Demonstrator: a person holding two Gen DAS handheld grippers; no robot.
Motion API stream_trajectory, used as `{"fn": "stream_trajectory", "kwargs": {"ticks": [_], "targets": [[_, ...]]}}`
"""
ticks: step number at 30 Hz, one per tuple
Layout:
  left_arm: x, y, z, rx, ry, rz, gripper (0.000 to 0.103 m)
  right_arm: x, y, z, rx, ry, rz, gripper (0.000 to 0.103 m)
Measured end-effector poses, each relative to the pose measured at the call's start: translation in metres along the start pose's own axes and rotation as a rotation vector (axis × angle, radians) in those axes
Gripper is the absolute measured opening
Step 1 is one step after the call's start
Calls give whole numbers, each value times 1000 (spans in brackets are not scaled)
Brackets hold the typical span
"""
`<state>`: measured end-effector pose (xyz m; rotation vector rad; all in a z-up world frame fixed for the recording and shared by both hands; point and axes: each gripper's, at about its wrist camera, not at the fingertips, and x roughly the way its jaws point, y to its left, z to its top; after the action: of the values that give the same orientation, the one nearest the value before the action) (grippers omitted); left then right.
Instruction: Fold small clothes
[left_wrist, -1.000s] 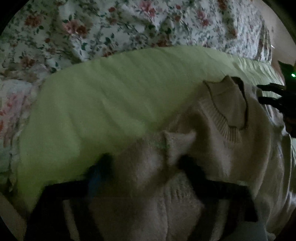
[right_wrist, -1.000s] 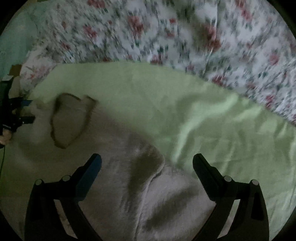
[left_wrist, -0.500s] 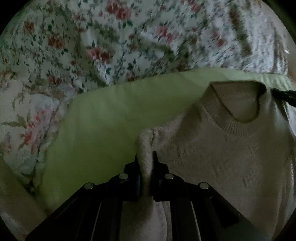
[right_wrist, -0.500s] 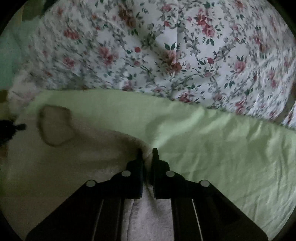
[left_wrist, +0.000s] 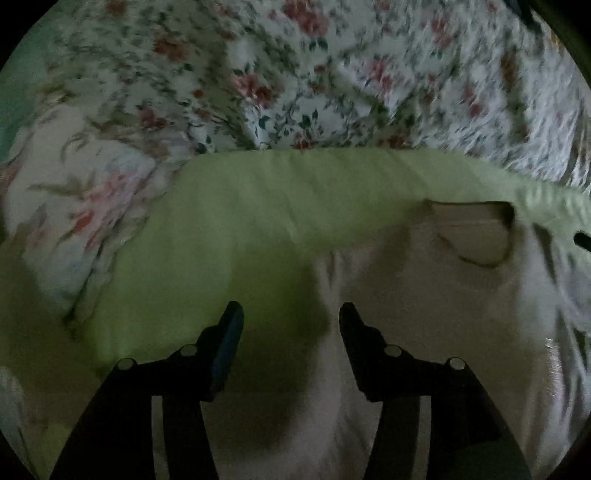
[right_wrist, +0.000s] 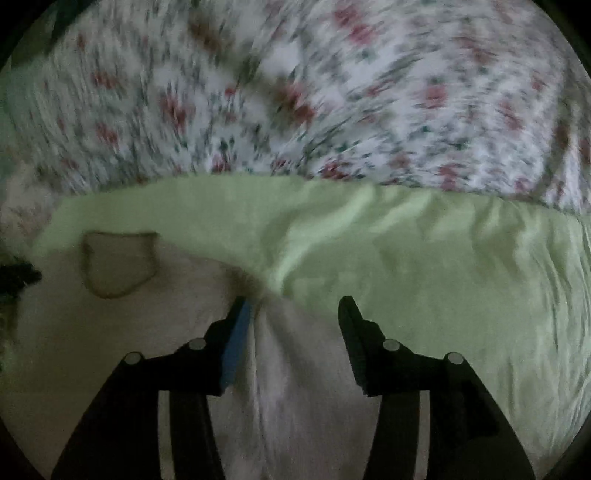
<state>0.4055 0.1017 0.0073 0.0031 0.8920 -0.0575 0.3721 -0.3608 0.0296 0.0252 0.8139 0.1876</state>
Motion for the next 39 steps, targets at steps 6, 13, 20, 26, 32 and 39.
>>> {"fn": "stream_trajectory", "kwargs": {"ticks": [6,13,20,26,32,39], "targets": [[-56,-30,-57,-36,-5,-117,62,-90,-42,-68,177,-32,40,53],[-84,-65,-123,-72,49,-180,67,-143,-115,-159,436,-36,-33,54],[-94,-86,-164,-68,102,-186,68,-188,-210,-186,669,-109,-175,54],[-96,-98,-176,-77,133,-209,69,-195,-273,-181,850,-168,-132,54],[-105,-103,-179,-74,131,-214,71,-212,-297,-213,1026,-268,-219,54],[-101,-115,-180,-67,157,-235,72,-171,-321,-219,1009,-189,-149,53]]}}
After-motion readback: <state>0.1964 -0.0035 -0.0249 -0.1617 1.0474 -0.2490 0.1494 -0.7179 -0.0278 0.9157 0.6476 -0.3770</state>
